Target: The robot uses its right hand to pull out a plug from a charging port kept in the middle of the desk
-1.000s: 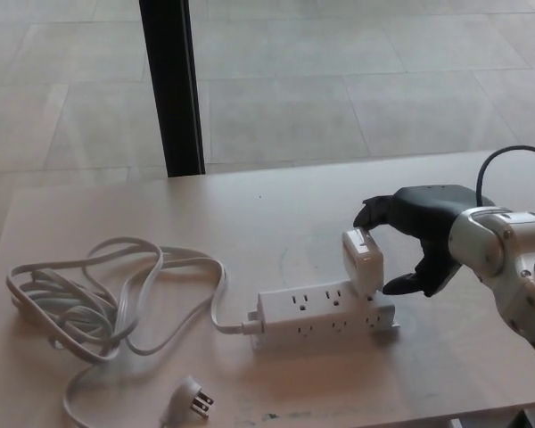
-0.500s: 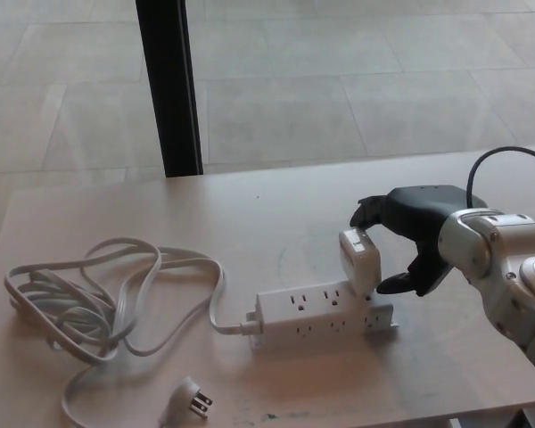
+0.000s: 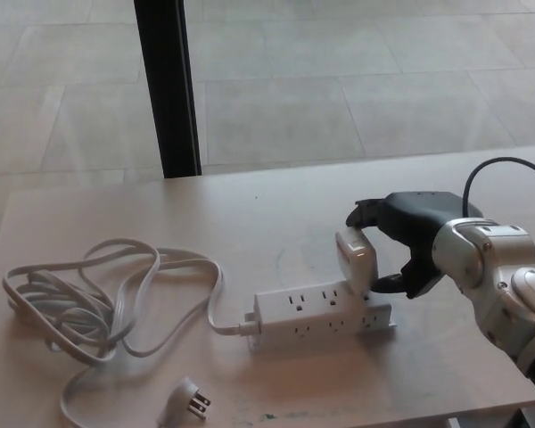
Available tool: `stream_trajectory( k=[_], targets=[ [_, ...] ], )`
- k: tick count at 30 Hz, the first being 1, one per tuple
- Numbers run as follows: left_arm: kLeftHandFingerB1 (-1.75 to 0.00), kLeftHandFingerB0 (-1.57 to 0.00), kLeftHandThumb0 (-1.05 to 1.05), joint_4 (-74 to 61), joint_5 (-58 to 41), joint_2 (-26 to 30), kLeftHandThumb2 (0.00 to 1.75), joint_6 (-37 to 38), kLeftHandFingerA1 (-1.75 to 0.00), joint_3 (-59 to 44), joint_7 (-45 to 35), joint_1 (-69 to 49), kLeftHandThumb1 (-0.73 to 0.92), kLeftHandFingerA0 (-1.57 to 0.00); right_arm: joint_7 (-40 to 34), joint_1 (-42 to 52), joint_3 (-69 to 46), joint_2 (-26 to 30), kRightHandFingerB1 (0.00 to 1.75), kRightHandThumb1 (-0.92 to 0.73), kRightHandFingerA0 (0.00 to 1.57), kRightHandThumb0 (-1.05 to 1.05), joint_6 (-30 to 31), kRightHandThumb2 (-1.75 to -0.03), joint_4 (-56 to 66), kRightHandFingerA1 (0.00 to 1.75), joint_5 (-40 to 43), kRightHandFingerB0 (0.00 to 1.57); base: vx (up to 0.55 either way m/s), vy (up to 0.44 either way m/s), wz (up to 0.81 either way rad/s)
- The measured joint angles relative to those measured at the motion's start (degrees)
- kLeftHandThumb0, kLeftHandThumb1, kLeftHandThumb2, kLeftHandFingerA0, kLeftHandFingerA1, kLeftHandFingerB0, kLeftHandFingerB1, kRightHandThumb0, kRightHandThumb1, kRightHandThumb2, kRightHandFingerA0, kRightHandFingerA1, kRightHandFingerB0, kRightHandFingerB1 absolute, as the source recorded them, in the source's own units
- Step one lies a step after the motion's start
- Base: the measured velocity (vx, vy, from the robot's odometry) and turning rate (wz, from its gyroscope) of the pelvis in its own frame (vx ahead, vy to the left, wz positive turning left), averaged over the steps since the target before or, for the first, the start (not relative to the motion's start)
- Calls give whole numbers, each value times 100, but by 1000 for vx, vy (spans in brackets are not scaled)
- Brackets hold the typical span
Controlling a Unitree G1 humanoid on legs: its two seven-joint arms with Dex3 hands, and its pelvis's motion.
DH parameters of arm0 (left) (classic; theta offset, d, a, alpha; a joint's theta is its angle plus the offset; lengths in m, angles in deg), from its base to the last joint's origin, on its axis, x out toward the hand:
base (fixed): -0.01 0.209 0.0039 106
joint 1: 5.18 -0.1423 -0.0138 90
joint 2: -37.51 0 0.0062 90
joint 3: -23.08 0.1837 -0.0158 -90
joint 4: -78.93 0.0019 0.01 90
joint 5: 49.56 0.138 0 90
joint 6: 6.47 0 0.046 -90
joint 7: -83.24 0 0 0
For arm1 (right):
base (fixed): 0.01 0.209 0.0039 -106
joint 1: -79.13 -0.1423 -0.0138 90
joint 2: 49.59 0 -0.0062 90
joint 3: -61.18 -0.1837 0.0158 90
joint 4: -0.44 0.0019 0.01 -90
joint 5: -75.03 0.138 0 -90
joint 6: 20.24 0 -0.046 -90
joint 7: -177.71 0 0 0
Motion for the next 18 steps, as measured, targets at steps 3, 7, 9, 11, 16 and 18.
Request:
stream_trajectory(
  k=[3, 7, 9, 11, 16, 18],
  targets=[
    [-55, -68, -69, -29, 1, 3, 62, 0, -68, 14, 0, -8, 74, -75, -181, 48, 11, -99, 62, -63, 79, -50, 38, -59, 0, 113, -52, 64, 0, 0, 0],
    [-56, -70, -68, -39, -1, 7, 62, -1, -67, 21, 0, 4, 75, -74, -320, 92, 7, -209, 62, -66, 75, -37, 107, -64, 22, 150, -84, 71, 0, 0, 0],
    [-53, -69, -68, -47, 2, 8, 63, -1, -66, 33, 1, 6, 76, -75, -333, 118, -14, -244, 62, -53, 88, -22, 152, -79, 56, 163, -83, 95, 0, 0, 0],
    [-53, -69, -68, -49, 5, 8, 63, -1, -66, 46, 2, 4, 76, -75, -333, 151, -25, -266, 62, -53, 88, -22, 206, -79, 116, 163, -83, 95, 0, 0, 0],
    [-56, -70, -69, -30, 7, 10, 63, -1, -68, 59, 3, -12, 76, -77, -343, 205, 71, -263, 67, -64, 86, -25, 361, -70, 273, 168, -178, 72, 0, 0, 0],
    [-55, -69, -69, -14, 5, 10, 63, -1, -68, 53, 1, -12, 77, -77, -363, 203, 134, -261, 68, -64, 84, -28, 406, -68, 294, 168, -252, 78, 0, 0, 0]
  ],
)
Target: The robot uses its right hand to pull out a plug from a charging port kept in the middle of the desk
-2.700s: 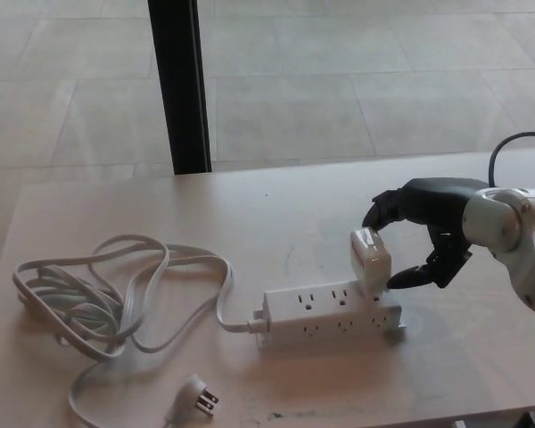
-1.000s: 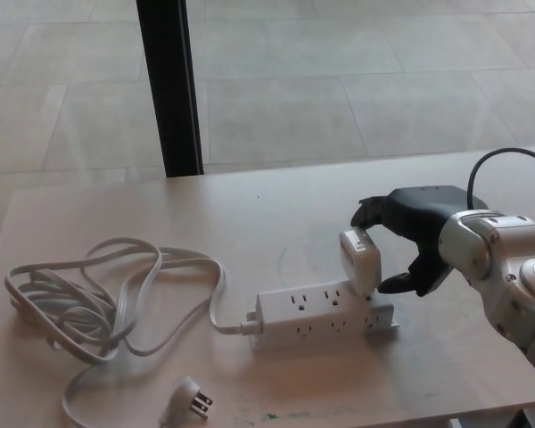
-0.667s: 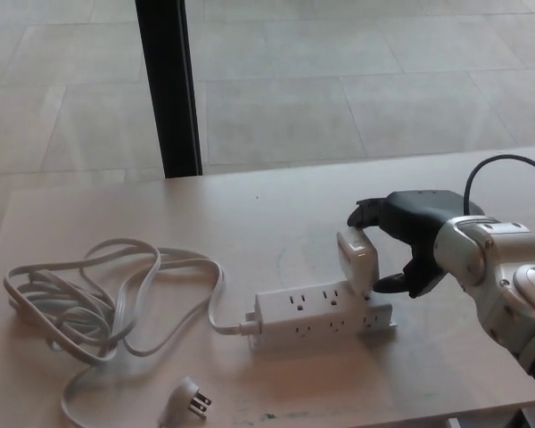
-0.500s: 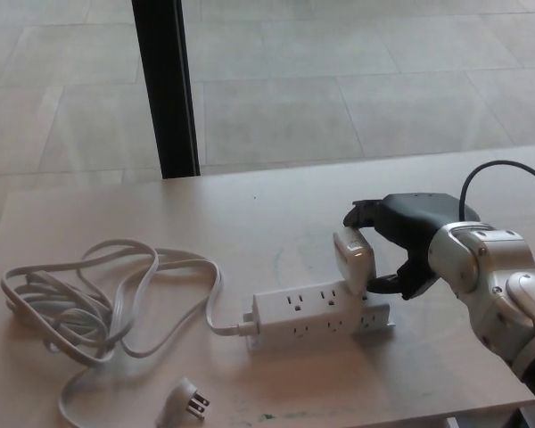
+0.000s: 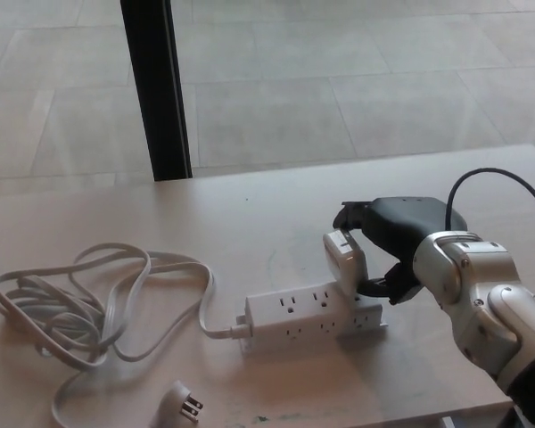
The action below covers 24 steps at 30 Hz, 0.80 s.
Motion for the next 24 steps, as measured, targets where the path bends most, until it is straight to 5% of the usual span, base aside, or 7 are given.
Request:
stream_trajectory(
  k=[5, 8, 10, 16, 24],
  targets=[
    [-57, -70, -70, 28, 2, 1, 64, 0, -67, 2, -1, -6, 77, -77, -87, 41, 49, -1, 84, -66, 84, -33, 79, -67, 13, 172, -96, 79, 0, 0, 0],
    [-54, -68, -69, 63, 3, 1, 64, 1, -66, 7, -1, -3, 79, -76, -127, 63, 50, -5, 51, -69, 88, -35, 117, -69, 27, 169, -117, 64, 0, 0, 0],
    [-54, -68, -69, 76, 7, 2, 64, 1, -67, 13, -1, -6, 80, -77, -165, 79, 60, -11, 47, -68, 87, -34, 136, -72, 27, 168, -139, 62, 0, 0, 0],
    [-54, -68, -70, 37, 26, 9, 64, 1, -68, 44, -1, -35, 80, -78, -325, 180, 42, -80, 49, -68, 83, -32, 217, -86, 65, 168, -198, 66, 0, 0, 0],
    [-56, -69, -73, 65, 39, 11, 64, 0, -72, 75, 2, -21, 81, -80, -578, 316, -73, -174, 53, -67, 85, -34, 293, -84, 98, 167, -204, 65, 0, 0, 0]
  ],
)
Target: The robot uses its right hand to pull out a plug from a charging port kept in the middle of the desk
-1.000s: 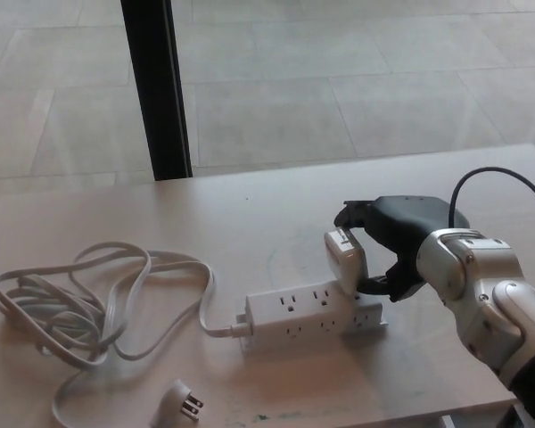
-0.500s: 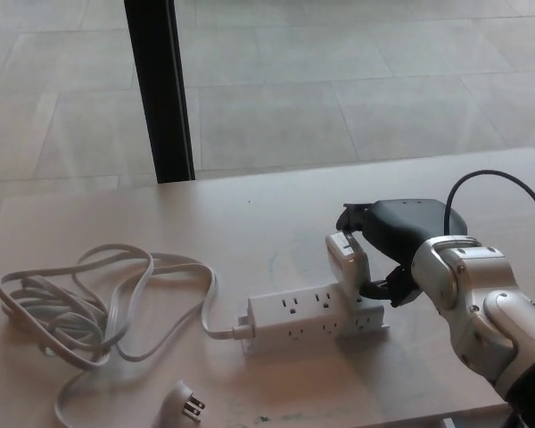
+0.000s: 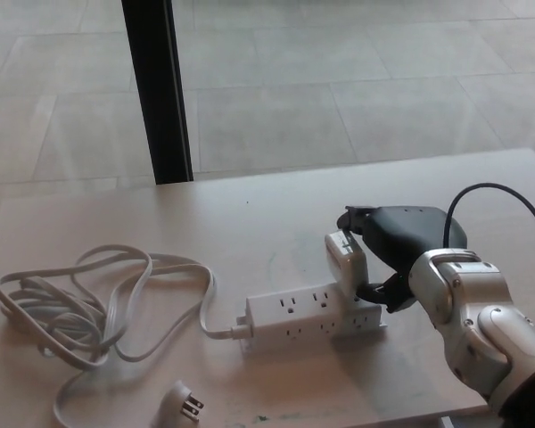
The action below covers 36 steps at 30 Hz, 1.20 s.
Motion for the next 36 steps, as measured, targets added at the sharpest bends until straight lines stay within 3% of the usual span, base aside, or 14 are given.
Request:
stream_trajectory(
  k=[9, 10, 12, 13, 15, 18, 24, 28, 30, 31, 32, 34, 35, 36],
  targets=[
    [-52, -68, -71, 98, 3, 1, 65, -1, -68, 14, 2, 111, 83, -78, 121, -117, -301, -139, 59, -61, 93, -32, -3, -84, -158, 167, 178, 62, 0, 0, 0],
    [-52, -68, -72, 98, 2, 3, 65, -1, -67, 14, -2, 114, 84, -78, 165, -149, -344, -141, 76, -51, 118, -36, -2, -105, -158, 129, 209, 67, 0, 0, 0],
    [-52, -68, -72, 94, 2, 9, 65, -1, -68, 17, -6, 130, 84, -78, 284, -228, -441, -152, 67, -57, 95, -32, -2, -86, -157, 170, 291, 69, 0, 0, 0],
    [-52, -68, -73, 92, 3, 14, 65, -1, -70, 19, -6, 139, 84, -78, 339, -256, -488, -153, 120, -57, 91, -35, -2, -84, -153, 175, 333, 73, 0, 0, 0],
    [-54, -68, -75, 87, 4, 24, 66, -1, -71, 26, -5, 157, 83, -80, 428, -299, -583, -152, 69, -59, 94, -35, -7, -79, -148, 172, 415, 76, 0, 0, 0],
    [-54, -69, -74, 82, -10, 25, 65, -2, -70, -12, -8, 220, 84, -79, 625, -407, -676, -165, 66, -58, 91, -33, -18, -79, -14, 171, 558, 74, 0, 0, 0],
    [-50, -66, -73, 35, -16, 43, 66, -4, -65, -52, -30, 221, 86, -75, 999, -675, -790, -192, 133, -53, 103, -31, -17, -93, 337, 174, 751, 74, 0, 0, 6],
    [-50, -67, -73, -33, -16, 48, 66, -6, -68, -67, -52, 172, 86, -76, 1236, -685, -928, -114, 99, -49, 86, -39, -34, -96, 450, 175, 936, 77, 0, 0, 2],
    [-50, -67, -74, -64, -16, 48, 66, -5, -66, -71, -57, 168, 86, -78, 1332, -684, -974, -38, 136, -44, 89, -37, -35, -105, 506, 175, 1010, 73, 0, 0, 0],
    [-49, -67, -74, -66, -16, 48, 66, -5, -66, -75, -57, 170, 85, -79, 1369, -676, -994, 6, 104, -47, 118, -41, -44, -110, 542, 133, 1044, 85, 0, 0, 0],
    [-49, -67, -74, -65, -17, 48, 66, -5, -66, -79, -58, 176, 85, -79, 1397, -661, -1008, 46, 103, -48, 94, -36, -59, -104, 576, 175, 1074, 80, 0, 0, 0],
    [-49, -67, -74, -64, -21, 51, 66, -5, -66, -100, -68, 202, 86, -79, 1444, -603, -1002, 122, 81, -48, 93, -35, -77, -104, 658, 175, 1105, 75, 0, 0, 0],
    [-48, -67, -73, -61, -22, 53, 66, -5, -63, -102, -72, 213, 86, -79, 1466, -580, -993, 156, 72, -47, 121, -39, -77, -108, 701, 133, 1113, 59, 0, 0, 0],
    [-48, -67, -73, -54, -22, 53, 66, -5, -65, -102, -72, 222, 86, -78, 1477, -572, -985, 172, 69, -48, 121, -38, -76, -106, 721, 132, 1115, 55, 0, 0, 0]
  ],
)
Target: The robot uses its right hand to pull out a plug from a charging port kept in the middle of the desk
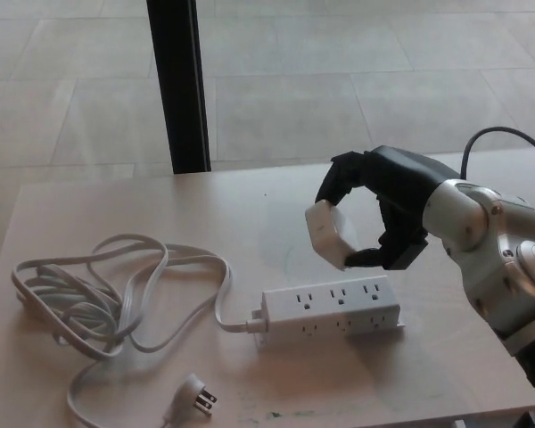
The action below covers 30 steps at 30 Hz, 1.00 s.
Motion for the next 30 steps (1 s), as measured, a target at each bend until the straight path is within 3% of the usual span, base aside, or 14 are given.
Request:
stream_trajectory(
  k=[1, 3, 4, 5, 6, 7, 8, 14, 17, 20, 21, 23, 25, 30],
  targets=[
    [-52, -68, -74, 12, 0, 2, 66, 0, -68, 0, 0, 12, 86, -78, 24, 7, 25, 29, 66, -62, 88, -34, 0, -78, 30, 175, 1, 74, 0, 0, 0],
    [-52, -68, -74, 15, -2, 2, 66, 0, -68, -4, -1, 12, 86, -78, 36, 7, 56, 59, 66, -62, 88, -34, 0, -78, 42, 175, -3, 74, 0, 0, 0],
    [-51, -66, -75, 15, -4, 2, 66, 0, -69, -10, -1, 6, 86, -77, 36, 6, 73, 75, 72, -45, 114, -40, 0, -96, 42, 130, -5, 62, 0, 0, 0],
    [-51, -66, -75, 16, -7, 2, 66, 0, -69, -12, -2, 3, 86, -77, 37, 5, 82, 84, 72, -45, 114, -40, 1, -96, 42, 130, -7, 62, 0, 0, 0],
    [-50, -67, -74, 16, -9, 2, 66, 0, -67, -17, -3, 4, 86, -76, 37, -3, 86, 98, 81, -59, 84, -33, 6, -68, 42, 174, -12, 77, 0, 0, 0],
    [-49, -65, -74, 16, -12, 2, 66, 0, -66, -22, -4, 4, 86, -75, 37, -17, 84, 120, 121, -51, 89, -33, 7, -81, 38, 175, -14, 85, 0, 0, 0],
    [-50, -66, -73, 16, -19, 2, 66, 0, -69, -28, -6, 5, 86, -77, 37, -46, 79, 171, 91, -52, 89, -34, 5, -84, 30, 175, -14, 82, 0, 0, 0],
    [-52, -67, -74, 0, -51, 1, 66, -1, -69, -76, -30, -48, 86, -75, 3, -116, -57, 785, 88, -57, 91, -32, -147, -74, -213, 175, -21, 86, 0, 0, 0],
    [-51, -68, -73, 17, -57, 1, 66, 0, -68, -85, -27, -57, 86, -77, -74, -116, -35, 1051, 59, -60, 89, -32, -235, -73, -417, 171, -87, 75, 0, 0, 0],
    [-50, -67, -74, 47, -62, 0, 66, 1, -68, -93, -25, -53, 86, -79, -170, -111, 27, 1289, 107, -62, 90, -32, -320, -77, -601, 175, -203, 84, 0, 0, 0],
    [-51, -67, -75, 57, -63, -1, 66, 2, -70, -97, -26, -49, 86, -78, -216, -104, 74, 1369, 67, -59, 90, -31, -367, -83, -672, 169, -243, 79, 0, 0, 0],
    [-50, -68, -74, 63, -68, -5, 66, 2, -66, -117, -28, -67, 87, -78, -358, -27, 220, 1576, 61, -57, 89, -29, -511, -85, -868, 167, -374, 82, 0, 0, 0],
    [-51, -68, -73, 77, -67, -5, 66, 2, -65, -131, -24, -90, 87, -78, -491, 75, 332, 1691, 100, -60, 86, -30, -628, -87, -1064, 174, -482, 81, 0, 0, 0],
    [-51, -69, -76, 95, -68, -17, 66, 3, -64, -161, -16, -92, 86, -78, -724, 331, 525, 1704, 122, -61, 84, -30, -816, -81, -1341, 175, -633, 79, 0, 0, 0]
  ],
)
